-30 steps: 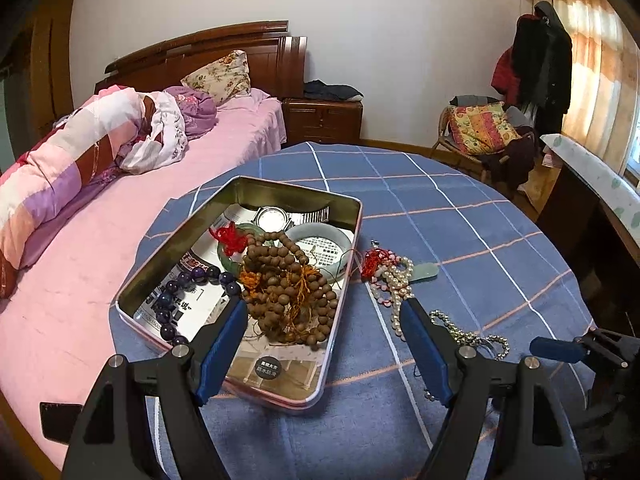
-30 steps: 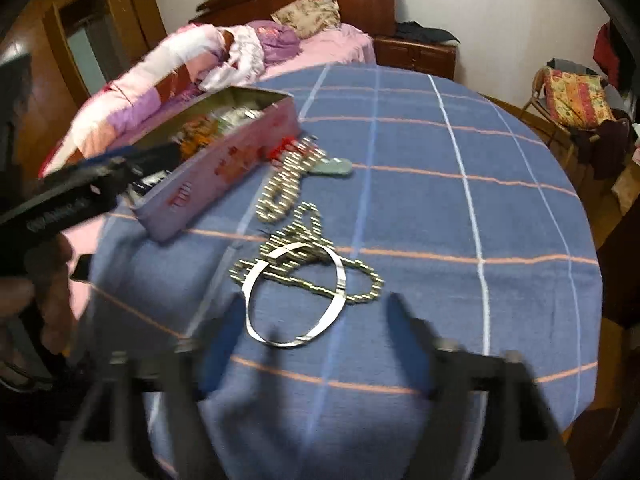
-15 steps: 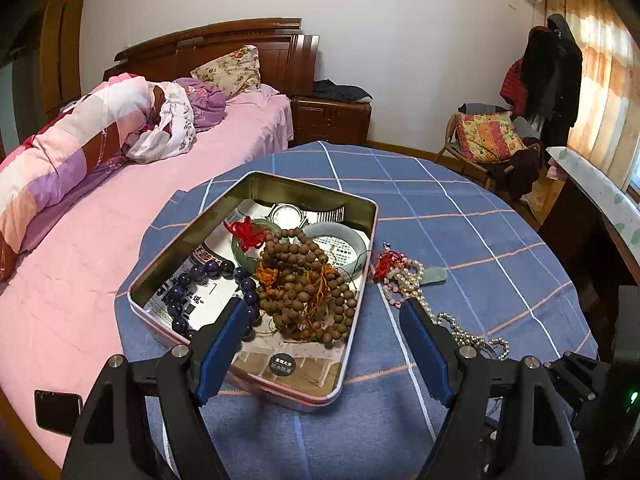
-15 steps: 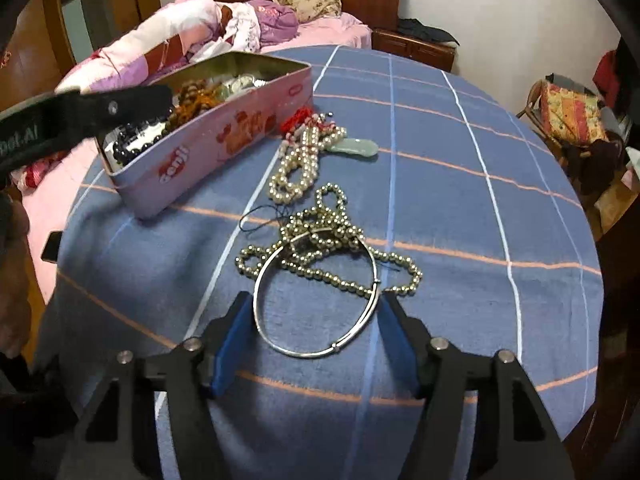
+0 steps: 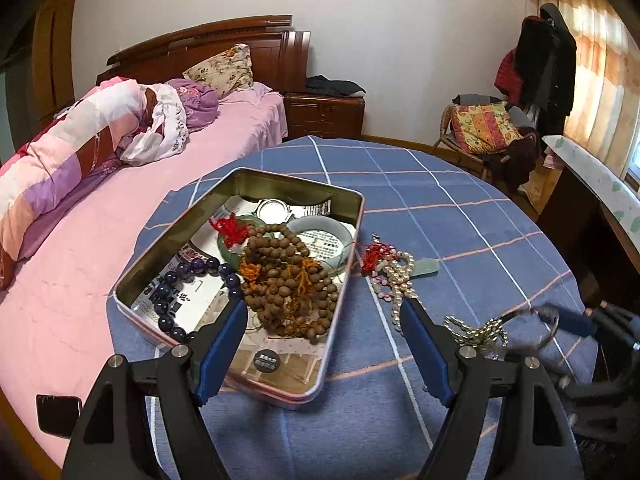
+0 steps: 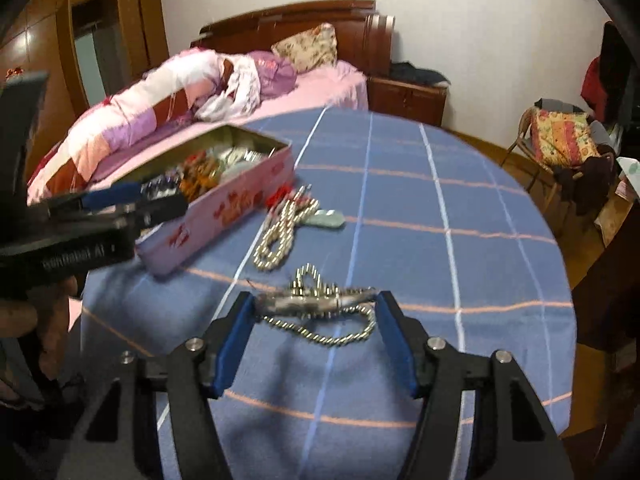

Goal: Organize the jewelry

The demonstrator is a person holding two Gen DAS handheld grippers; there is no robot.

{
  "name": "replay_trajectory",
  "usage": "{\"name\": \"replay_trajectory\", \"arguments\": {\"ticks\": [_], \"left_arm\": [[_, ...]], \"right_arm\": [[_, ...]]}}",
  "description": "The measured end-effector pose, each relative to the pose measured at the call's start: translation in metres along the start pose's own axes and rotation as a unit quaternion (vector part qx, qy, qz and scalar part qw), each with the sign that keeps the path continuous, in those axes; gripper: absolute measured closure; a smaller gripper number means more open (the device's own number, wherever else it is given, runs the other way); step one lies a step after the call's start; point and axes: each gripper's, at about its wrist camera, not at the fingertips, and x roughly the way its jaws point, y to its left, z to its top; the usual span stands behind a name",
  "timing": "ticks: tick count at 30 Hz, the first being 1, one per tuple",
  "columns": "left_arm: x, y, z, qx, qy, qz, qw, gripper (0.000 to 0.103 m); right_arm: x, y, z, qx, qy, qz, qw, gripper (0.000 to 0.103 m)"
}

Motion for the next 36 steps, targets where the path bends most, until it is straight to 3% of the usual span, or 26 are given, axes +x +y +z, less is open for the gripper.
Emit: {"name": "replay_trajectory", "arguments": {"ticks": [1,8,11,13,15,18,26,28,30,31,32,33,36], "left_arm": [[0.001,-0.002,0.000,0.003,0.001,0.000,1.0000,0.024],[0.004,-0.012,-0.001,0.019,0.008,-0.004,0.9998,0.024],[0.006,-0.013,-0.001,0.020,0.010,-0.004,0.9997,0.024],[0.006,-0.013,-0.001,0.020,0.011,-0.007,0.9997,0.024],[0.006,-0.017,0.000,0.023,0.012,-0.011,0.9996,0.024],[0.009,-0.028,0.001,0.037,0.013,-0.024,0.9989,0.024],[0.018,-0.035,0.000,0.044,0.024,-0.017,0.9986,0.024],[0.020,-0.033,0.000,0.040,0.028,-0.016,0.9987,0.024],[0.021,-0.034,-0.001,0.040,0.030,-0.015,0.9986,0.024],[0.022,-0.035,-0.002,0.042,0.032,-0.015,0.9985,0.024],[0.023,-0.036,-0.002,0.044,0.033,-0.016,0.9984,0.024],[0.023,-0.038,-0.003,0.046,0.034,-0.017,0.9982,0.024],[0.024,-0.041,-0.004,0.054,0.035,-0.011,0.9979,0.024]], "right_arm": [[0.000,0.001,0.002,0.000,-0.005,0.005,1.000,0.092],[0.009,-0.009,0.018,0.014,-0.007,-0.015,1.000,0.093],[0.016,-0.019,0.016,0.019,0.006,-0.019,1.000,0.081],[0.015,-0.027,0.013,0.024,0.008,-0.017,1.000,0.046],[0.012,-0.035,0.011,0.027,0.004,-0.024,0.999,0.023],[0.022,-0.044,0.009,0.020,0.027,-0.042,0.999,0.019],[0.062,-0.043,0.009,-0.002,0.093,-0.021,0.995,0.019],[0.061,-0.045,0.009,-0.001,0.084,-0.030,0.996,0.028],[0.059,-0.051,0.008,0.010,0.080,-0.020,0.997,0.029],[0.055,-0.051,0.009,0.009,0.071,-0.014,0.997,0.066],[0.054,-0.051,0.009,0.010,0.071,-0.012,0.997,0.095],[0.052,-0.051,0.010,0.010,0.066,-0.018,0.998,0.084],[0.054,-0.058,0.010,0.022,0.072,-0.016,0.997,0.084]]}}
